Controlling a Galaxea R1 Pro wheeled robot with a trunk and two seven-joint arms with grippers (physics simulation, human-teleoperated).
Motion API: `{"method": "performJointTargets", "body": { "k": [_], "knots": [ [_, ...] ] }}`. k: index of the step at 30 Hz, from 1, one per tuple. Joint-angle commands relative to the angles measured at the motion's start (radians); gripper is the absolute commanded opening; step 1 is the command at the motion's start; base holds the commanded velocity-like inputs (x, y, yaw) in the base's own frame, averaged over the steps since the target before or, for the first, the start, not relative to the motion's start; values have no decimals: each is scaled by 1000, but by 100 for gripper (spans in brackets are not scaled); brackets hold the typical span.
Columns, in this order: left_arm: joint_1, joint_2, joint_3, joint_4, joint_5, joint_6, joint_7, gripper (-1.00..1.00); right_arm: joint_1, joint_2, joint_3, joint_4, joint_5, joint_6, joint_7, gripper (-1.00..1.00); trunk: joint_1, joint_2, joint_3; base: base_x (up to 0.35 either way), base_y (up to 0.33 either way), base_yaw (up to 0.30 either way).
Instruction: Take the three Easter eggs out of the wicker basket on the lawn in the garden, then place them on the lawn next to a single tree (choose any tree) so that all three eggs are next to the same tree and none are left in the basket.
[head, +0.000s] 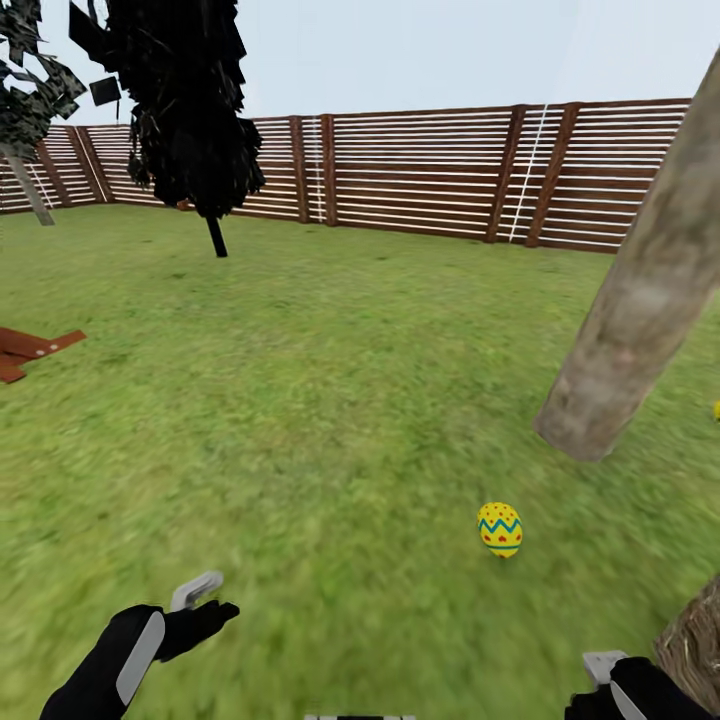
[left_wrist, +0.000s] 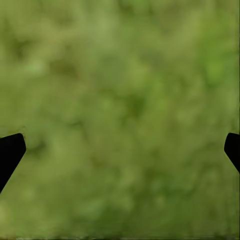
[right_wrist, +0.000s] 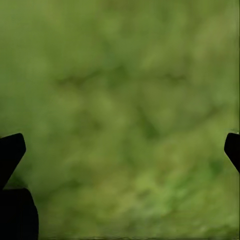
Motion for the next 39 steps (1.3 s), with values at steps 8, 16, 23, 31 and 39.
{"method": "performJointTargets", "body": {
  "k": [8,16,23,31,39],
  "knots": [
    [0,0,3,0,-3,6,-5,100,-1,-1,4,-1,5,4,5,100,-4,2,30,-306,0,0],
    [0,-6,5,-1,-1,5,-5,100,-1,-1,5,-1,5,4,5,100,-8,3,61,-34,-1,0],
    [0,-8,3,2,-3,6,-4,100,-1,-1,4,-1,4,4,5,100,-11,5,88,-197,-180,0],
    [0,-8,3,21,-3,5,0,100,-1,1,5,-1,3,2,5,100,-15,7,119,-49,-60,-58],
    [0,-8,3,22,-3,5,0,100,-1,2,5,-1,3,4,5,100,-18,9,149,-1,-1,-264]
  ]
}}
